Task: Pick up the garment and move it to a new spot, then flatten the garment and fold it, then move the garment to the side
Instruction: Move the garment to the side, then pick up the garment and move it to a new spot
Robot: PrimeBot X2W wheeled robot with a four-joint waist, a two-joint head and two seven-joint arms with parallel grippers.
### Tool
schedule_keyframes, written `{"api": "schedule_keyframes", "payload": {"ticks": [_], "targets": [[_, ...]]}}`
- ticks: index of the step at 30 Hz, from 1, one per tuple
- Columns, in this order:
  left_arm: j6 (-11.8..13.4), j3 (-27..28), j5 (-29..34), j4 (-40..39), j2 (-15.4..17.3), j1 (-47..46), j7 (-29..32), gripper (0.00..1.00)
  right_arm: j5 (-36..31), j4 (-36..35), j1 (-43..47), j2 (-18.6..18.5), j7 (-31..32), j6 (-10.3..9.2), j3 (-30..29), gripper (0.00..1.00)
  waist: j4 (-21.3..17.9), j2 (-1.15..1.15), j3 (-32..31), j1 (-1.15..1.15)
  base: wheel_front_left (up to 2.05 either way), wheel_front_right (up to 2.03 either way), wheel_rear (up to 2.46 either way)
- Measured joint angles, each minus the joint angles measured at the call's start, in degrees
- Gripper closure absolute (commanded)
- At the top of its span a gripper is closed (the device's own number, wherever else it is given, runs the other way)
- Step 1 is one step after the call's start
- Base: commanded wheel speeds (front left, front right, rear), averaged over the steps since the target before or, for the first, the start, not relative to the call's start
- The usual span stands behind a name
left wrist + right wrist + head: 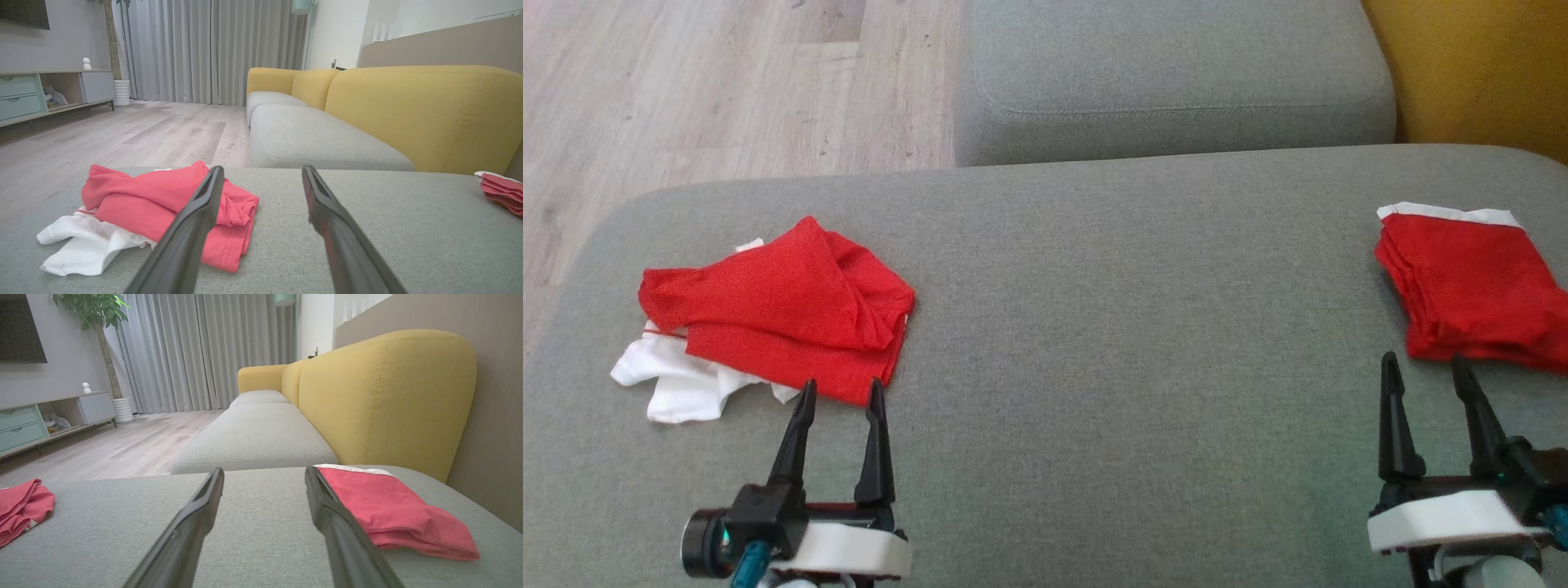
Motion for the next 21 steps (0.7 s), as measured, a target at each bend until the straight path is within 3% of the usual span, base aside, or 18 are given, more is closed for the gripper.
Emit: {"api": "schedule_keyframes", "payload": {"ticks": [13, 21], "targets": [[0.48, -0.23, -0.02, -0.2, 0.01, 0.2, 0.0, 0.0, 0.0, -0.31, 0.3, 0.0, 0.0, 0.0, 0.85, 0.0, -0.19, 0.0, -0.18, 0.0, 0.0, 0.0, 0.0], [0.49, -0.65, -0.15, -0.19, 0.01, 0.18, 0.0, 0.0, 0.34, -0.33, 0.41, 0.0, 0.0, 0.0, 3.56, 0.0, 2.48, 0.0, -0.3, 0.0, 0.0, 0.0, 0.0]]}}
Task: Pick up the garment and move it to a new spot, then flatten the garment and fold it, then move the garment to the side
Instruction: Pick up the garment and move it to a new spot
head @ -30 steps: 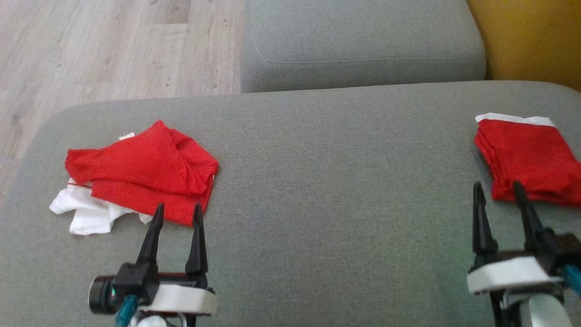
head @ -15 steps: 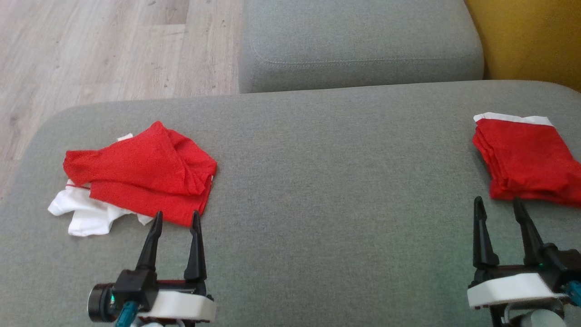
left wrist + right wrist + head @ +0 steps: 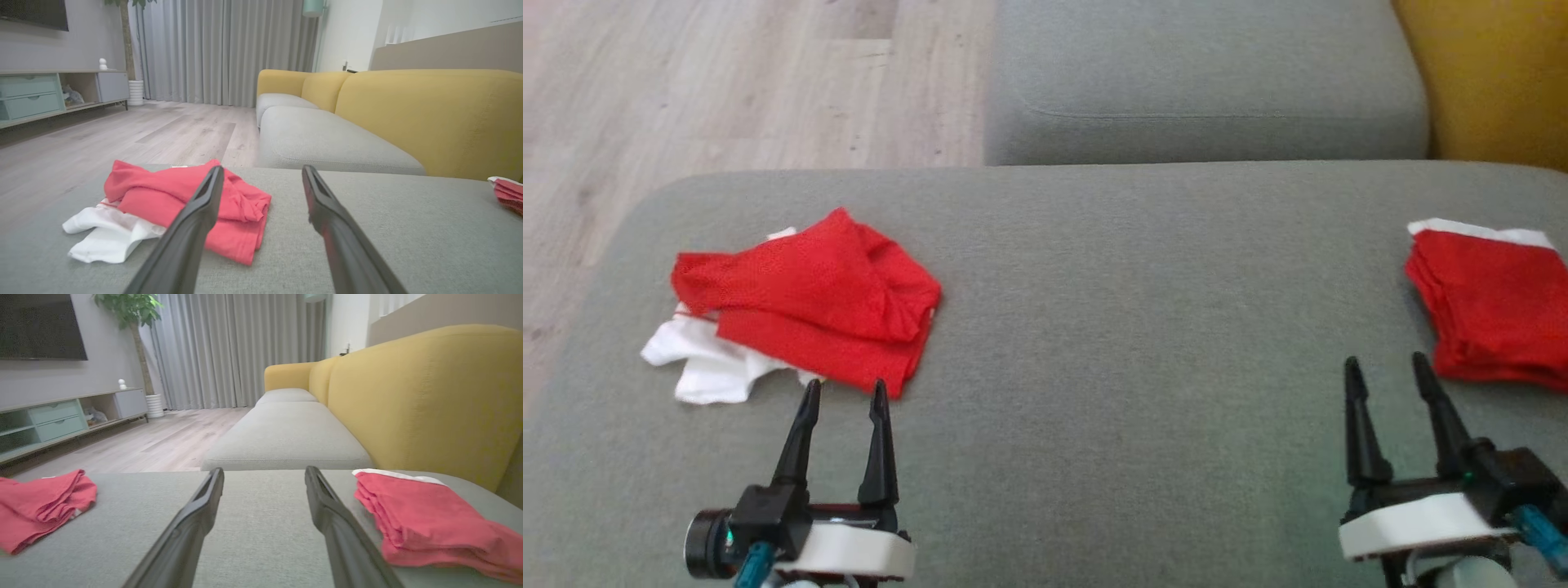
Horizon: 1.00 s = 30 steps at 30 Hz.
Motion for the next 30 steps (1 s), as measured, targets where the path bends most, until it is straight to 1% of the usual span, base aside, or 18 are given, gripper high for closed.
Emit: {"api": "schedule_keyframes", "payload": {"ticks": [10, 19, 22, 28, 30], "targets": [[-0.56, 0.91, 0.73, 0.92, 0.0, 0.01, 0.01, 0.0, 2.1, 0.22, 0.11, 0.0, -0.01, 0.0, 4.92, 0.0, 5.69, 0.0, -0.44, 0.0, 0.0, 0.0, 0.0], [-0.57, 1.36, 0.73, 0.93, 0.0, 0.6, 0.0, 0.0, 3.59, 1.19, 1.33, 0.0, -0.01, 0.0, 7.72, 0.0, 10.9, 0.0, -1.98, 0.0, 0.0, 0.0, 0.0], [-0.58, 1.35, 0.73, 0.97, 0.01, 1.28, 0.0, 0.0, 3.65, 1.23, 2.0, 0.0, 0.0, 0.0, 8.11, 0.0, 12.04, 0.0, -2.39, 0.0, 0.0, 0.0, 0.0], [-0.59, 1.66, 0.73, 0.87, 0.02, 1.4, 0.0, 0.0, 4.1, 1.15, 2.02, 0.0, -0.01, 0.0, 8.46, 0.0, 12.69, 0.0, -2.2, 0.0, 0.0, 0.0, 0.0], [-1.48, 1.68, 1.48, 1.0, 0.09, 1.35, 0.0, 0.0, 4.1, 1.13, 2.02, 0.0, 0.0, 0.0, 8.48, 0.0, 12.55, 0.0, -1.85, 0.0, 0.0, 0.0, 0.0]]}}
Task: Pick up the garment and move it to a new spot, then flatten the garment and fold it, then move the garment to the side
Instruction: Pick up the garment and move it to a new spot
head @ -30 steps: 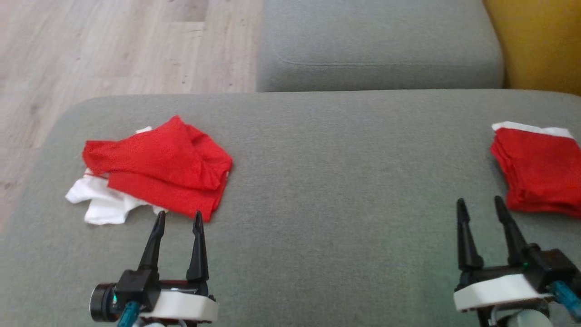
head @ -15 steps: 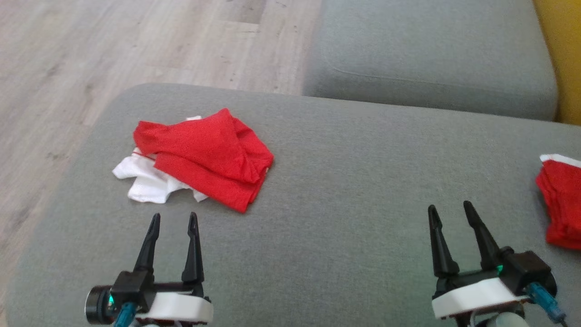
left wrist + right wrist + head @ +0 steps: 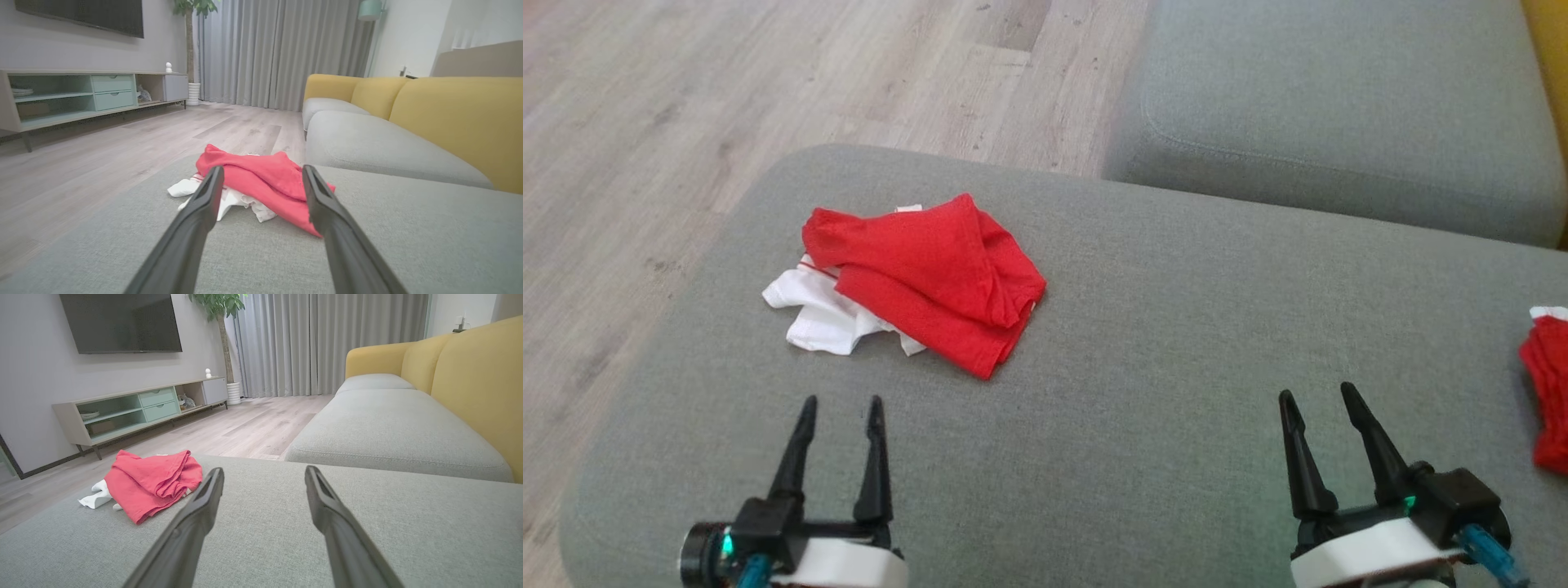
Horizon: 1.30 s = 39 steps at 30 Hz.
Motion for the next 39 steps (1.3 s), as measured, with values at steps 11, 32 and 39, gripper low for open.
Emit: {"api": "schedule_keyframes", "payload": {"ticks": [11, 32, 39], "targets": [[-7.21, -5.86, 3.24, 10.51, 3.63, -18.71, 4.25, 0.0, -2.18, -1.97, -2.63, -0.02, -0.01, 0.0, -2.12, 0.0, -2.01, 0.0, 6.92, 0.02, 0.0, 0.0, 0.0], [-8.6, -19.03, -9.84, 38.0, 9.8, -43.75, 15.49, 0.52, -3.03, -4.74, -10.59, -0.09, -0.01, 0.0, -2.33, 0.0, -12.34, 0.0, 20.8, 0.01, 0.0, 0.0, 0.0], [-8.6, -20.31, -11.2, 40.55, 9.94, -45.09, 7.13, 1.0, -3.03, -4.69, -10.59, -0.09, -0.01, 0.0, -2.29, 0.0, -13.12, 0.0, 20.12, 0.0, 0.0, 0.0, 0.0]]}}
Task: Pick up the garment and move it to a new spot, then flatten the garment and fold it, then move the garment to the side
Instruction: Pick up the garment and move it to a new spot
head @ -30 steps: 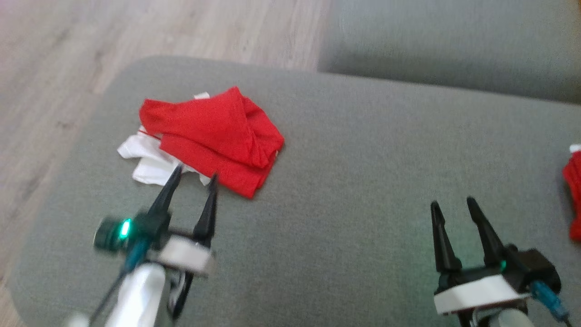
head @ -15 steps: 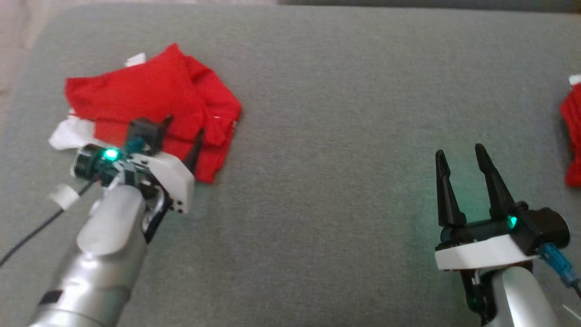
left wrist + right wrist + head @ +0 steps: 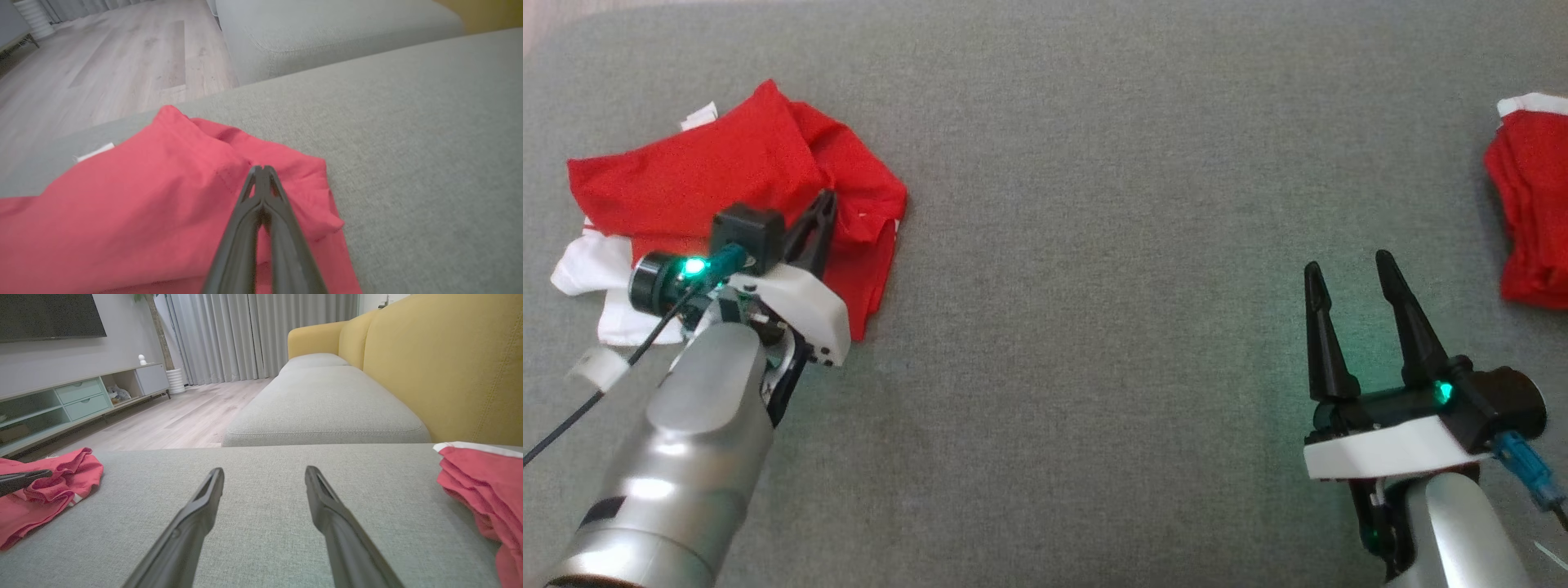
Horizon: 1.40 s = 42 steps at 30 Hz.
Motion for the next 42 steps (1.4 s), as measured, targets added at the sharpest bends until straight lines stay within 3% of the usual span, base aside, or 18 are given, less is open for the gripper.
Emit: {"api": "schedule_keyframes", "payload": {"ticks": [4, 8, 13, 18, 28, 33, 35, 42], "targets": [[0.11, 0.24, -0.58, 0.73, -0.08, -0.87, -4.43, 1.0, 0.01, 0.07, 0.02, 0.0, 0.0, 0.0, -0.04, 0.0, -0.23, 0.0, -1.32, 0.0, 0.0, 0.0, 0.0], [1.76, 2.48, -1.44, -2.24, -0.22, -0.88, -6.48, 1.0, 0.04, 0.29, 0.16, 0.0, 0.0, 0.0, -0.01, 0.0, -0.55, 0.0, -3.02, 0.0, 0.0, 0.0, 0.0], [4.64, 9.77, -2.29, -17.63, 0.36, 0.6, -6.9, 1.0, 0.86, 0.27, 0.23, 0.0, 0.0, 0.0, 0.46, 0.0, -1.79, 0.0, -5.23, 0.0, 0.0, 0.0, 0.0], [4.88, 12.11, -0.82, -28.33, 1.52, 7.75, -7.17, 1.0, 2.55, 0.26, 0.46, 0.0, -0.01, -0.01, 0.79, 0.0, -4.03, 0.0, -7.13, -0.01, 0.0, 0.0, 0.0], [4.28, 8.65, 0.33, -36.6, 1.04, 8.87, -5.73, 1.0, 4.82, 0.18, 0.42, 0.0, -0.08, 0.0, 2.64, 0.0, -8.54, 0.0, -8.01, -0.01, 0.0, 0.0, 0.0], [2.45, 3.96, 0.75, -39.77, -0.38, 5.16, -2.26, 1.0, 5.88, -0.23, 0.11, 0.0, -0.08, 0.0, 2.87, 0.0, -11.66, 0.0, -7.1, 0.0, 0.0, 0.0, 0.0], [1.82, 0.12, 4.25, -40.05, -0.3, 3.05, -1.74, 1.0, 6.34, -0.32, 0.05, -0.01, -0.08, 0.0, 2.78, 0.0, -12.84, 0.0, -6.49, 0.0, 0.0, 0.0, 0.0], [1.02, -5.01, 5.82, -31.81, -7.08, -5.96, -4.64, 1.0, 7.08, -0.31, -2.2, -0.01, -0.09, 0.0, 4.98, 0.0, -17.61, 0.0, -5.0, 0.0, 0.0, 0.0, 0.0]]}}
